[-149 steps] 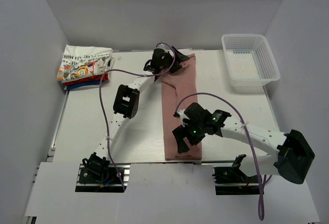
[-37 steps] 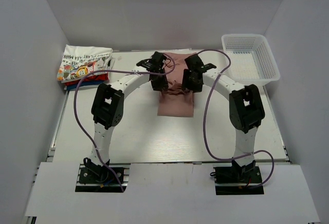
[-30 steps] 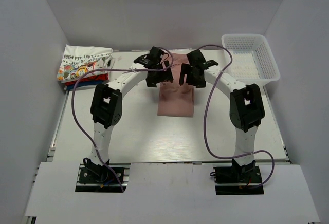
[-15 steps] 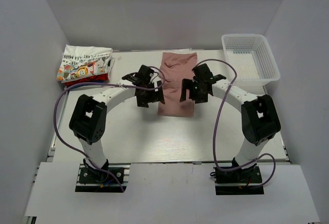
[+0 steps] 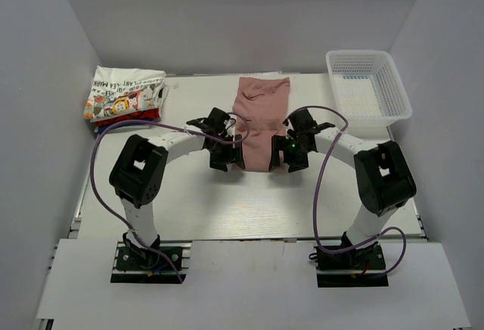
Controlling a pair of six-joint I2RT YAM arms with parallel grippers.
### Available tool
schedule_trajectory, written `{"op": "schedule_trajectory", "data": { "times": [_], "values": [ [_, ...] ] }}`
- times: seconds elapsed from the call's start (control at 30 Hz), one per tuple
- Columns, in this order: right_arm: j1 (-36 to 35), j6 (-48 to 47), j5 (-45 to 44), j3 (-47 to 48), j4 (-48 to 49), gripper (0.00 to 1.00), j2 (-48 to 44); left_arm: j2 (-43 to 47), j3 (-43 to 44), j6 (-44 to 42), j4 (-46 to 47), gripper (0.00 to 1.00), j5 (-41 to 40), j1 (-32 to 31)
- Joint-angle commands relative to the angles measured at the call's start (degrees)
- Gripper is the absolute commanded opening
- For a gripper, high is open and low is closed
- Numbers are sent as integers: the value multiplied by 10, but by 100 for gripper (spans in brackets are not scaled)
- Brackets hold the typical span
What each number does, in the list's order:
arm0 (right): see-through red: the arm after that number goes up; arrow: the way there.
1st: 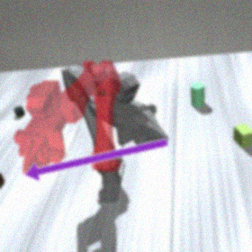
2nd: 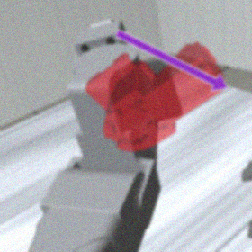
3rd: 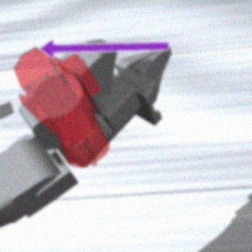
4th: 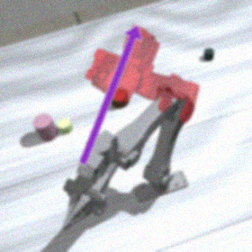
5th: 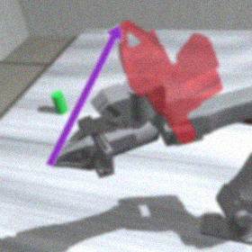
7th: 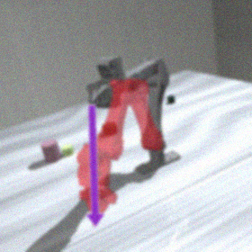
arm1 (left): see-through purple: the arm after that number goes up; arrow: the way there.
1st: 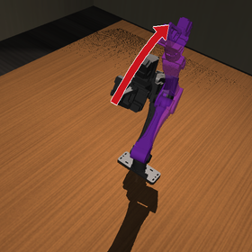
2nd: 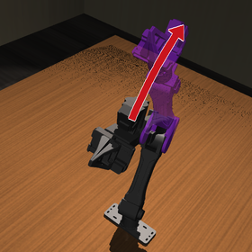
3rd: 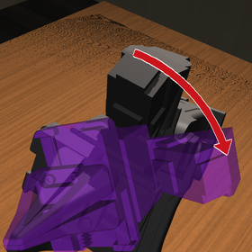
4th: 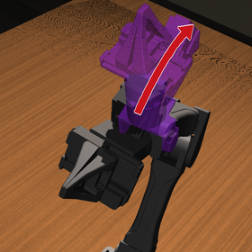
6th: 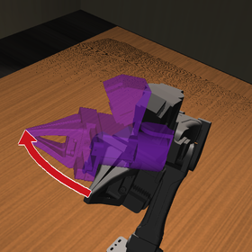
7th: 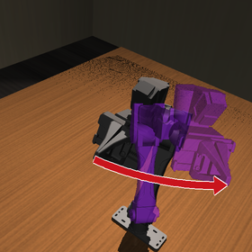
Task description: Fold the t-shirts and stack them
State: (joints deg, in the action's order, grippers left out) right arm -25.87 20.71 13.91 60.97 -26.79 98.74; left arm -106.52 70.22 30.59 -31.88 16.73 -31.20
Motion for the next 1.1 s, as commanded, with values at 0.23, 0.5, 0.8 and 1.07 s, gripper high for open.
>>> {"op": "schedule_trajectory", "data": {
  "times": [0.23, 0.5, 0.8, 1.07],
  "values": [
    [23, -13, 30, -2, 37, 75, 25, -37, -3, -16, 16, 64, 9, -7],
    [35, -19, 37, 2, 42, 32, 44, -37, -3, -16, 28, 27, 3, -7],
    [35, -35, 51, -10, 41, 0, 23, -5, -18, -16, 47, 0, 3, -12],
    [29, -30, 77, -72, 11, 0, -86, 104, -72, -16, 20, 0, 3, -25]
  ]
}}
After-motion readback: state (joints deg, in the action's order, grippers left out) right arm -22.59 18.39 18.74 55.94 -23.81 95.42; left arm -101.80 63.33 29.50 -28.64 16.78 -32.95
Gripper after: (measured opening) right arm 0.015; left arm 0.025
